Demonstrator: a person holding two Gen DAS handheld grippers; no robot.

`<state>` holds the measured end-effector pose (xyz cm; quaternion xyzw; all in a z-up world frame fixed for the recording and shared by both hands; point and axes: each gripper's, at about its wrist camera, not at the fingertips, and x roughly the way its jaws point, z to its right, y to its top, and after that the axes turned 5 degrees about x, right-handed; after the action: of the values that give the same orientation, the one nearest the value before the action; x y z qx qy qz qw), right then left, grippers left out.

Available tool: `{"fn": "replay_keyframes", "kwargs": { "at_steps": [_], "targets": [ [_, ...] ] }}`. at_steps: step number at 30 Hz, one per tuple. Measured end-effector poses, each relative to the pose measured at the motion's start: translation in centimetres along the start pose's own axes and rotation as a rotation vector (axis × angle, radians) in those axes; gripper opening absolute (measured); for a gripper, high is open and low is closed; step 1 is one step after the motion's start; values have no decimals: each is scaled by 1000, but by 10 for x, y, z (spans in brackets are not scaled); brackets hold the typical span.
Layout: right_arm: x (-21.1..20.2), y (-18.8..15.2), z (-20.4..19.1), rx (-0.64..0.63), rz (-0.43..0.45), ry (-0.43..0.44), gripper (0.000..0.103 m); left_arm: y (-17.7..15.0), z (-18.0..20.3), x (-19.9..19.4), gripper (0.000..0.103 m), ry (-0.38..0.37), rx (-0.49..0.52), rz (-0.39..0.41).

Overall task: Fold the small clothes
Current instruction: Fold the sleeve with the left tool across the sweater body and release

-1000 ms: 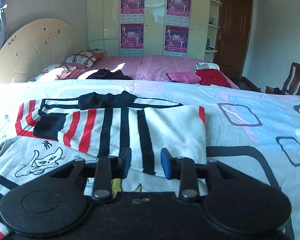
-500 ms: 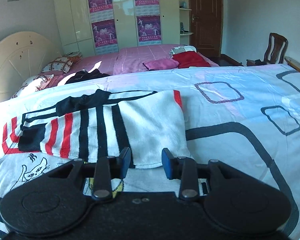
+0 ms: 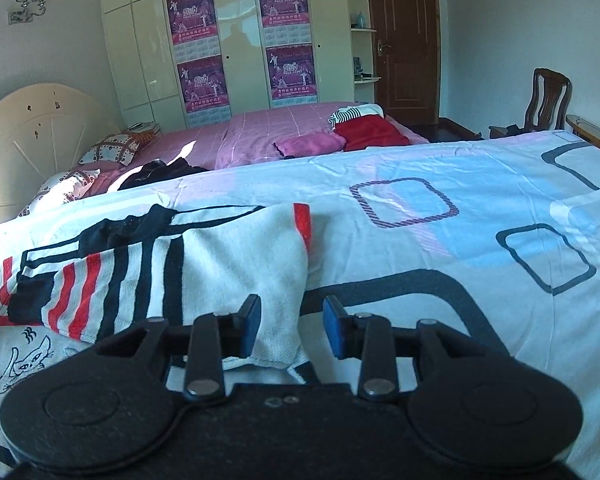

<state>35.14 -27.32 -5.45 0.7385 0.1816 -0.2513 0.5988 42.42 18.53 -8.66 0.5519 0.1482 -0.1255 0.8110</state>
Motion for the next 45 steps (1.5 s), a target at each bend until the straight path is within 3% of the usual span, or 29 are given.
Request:
{"fn": "replay_keyframes", "kwargs": {
  "at_steps": [9,13,14,17,19,22,26,29,31,37,38,41,45],
  "targets": [
    [-3,7,45,32,11,-9,34,-56,150,44,5,-118,186,-139],
    [-2,3,57,46,-15,-6,35,-82,190,72,5,-118,286,-278],
    [-3,2,58,50,-20,-1,37,-90,200,79,11,-88,326,-321],
    [-7,2,57,58,-17,29,47,-91,211,52,61,-132,368,-255],
    [-10,3,53,72,-15,64,48,-84,211,24,63,-121,382,-201],
    [-5,4,32,113,-44,172,46,-77,180,-21,63,-80,379,-152],
    [12,0,-22,130,-92,327,46,-79,118,-66,62,117,441,-126],
    [30,-6,-64,128,-132,397,46,-75,67,-77,62,219,408,-178],
    [45,-11,-86,134,-158,415,46,-74,41,-74,62,242,381,-213],
    [86,-15,-121,180,-223,361,43,-70,16,-54,62,194,330,-240],
    [90,-14,-125,169,-225,340,39,-70,13,-52,63,193,327,-244],
    [92,-10,-137,104,-200,293,10,-67,8,-47,63,182,299,-235],
    [70,5,-142,22,-95,300,7,-65,9,-27,63,151,327,-270]
  ]
}}
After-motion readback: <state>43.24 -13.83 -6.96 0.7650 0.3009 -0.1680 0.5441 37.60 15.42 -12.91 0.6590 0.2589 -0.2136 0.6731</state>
